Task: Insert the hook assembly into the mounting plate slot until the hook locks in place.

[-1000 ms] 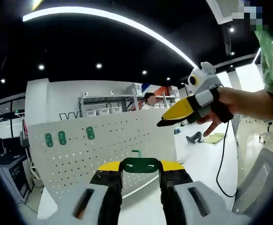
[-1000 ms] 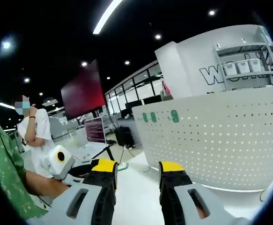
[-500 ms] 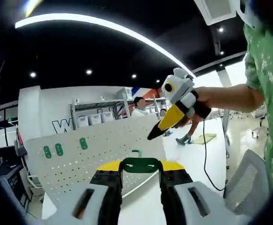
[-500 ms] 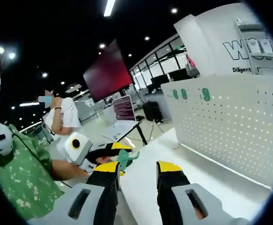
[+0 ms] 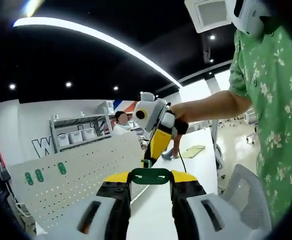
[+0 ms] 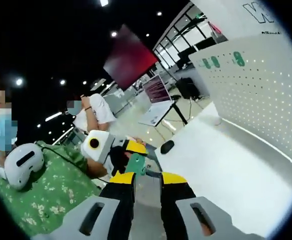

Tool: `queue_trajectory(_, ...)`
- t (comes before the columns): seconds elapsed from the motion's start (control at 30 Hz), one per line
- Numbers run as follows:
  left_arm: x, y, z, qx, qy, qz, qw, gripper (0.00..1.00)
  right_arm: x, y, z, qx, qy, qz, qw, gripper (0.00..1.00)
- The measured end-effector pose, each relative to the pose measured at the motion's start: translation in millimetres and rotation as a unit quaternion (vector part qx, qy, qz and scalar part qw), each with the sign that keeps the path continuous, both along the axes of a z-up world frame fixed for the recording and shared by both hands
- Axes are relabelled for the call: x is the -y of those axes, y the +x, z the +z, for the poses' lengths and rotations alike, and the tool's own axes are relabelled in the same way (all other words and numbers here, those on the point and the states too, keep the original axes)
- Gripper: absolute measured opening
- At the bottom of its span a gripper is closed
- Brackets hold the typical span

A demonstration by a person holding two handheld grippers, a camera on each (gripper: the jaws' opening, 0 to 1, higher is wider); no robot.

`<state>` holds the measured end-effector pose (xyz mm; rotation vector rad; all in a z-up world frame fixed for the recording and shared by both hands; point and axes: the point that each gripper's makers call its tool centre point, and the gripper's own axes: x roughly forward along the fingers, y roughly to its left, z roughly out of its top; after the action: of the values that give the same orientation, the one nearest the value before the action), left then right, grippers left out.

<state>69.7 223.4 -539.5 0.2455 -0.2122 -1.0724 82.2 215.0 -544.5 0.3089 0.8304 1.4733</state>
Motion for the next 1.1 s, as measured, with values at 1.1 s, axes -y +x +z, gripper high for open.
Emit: queue_trajectory(1.1, 20, -20.0, 7.2, 0.017, 0.007, -0.04, 0.999, 0.31, -8, -31, 4.6, -0.09, 0.032, 0.064, 0.9934, 0.03)
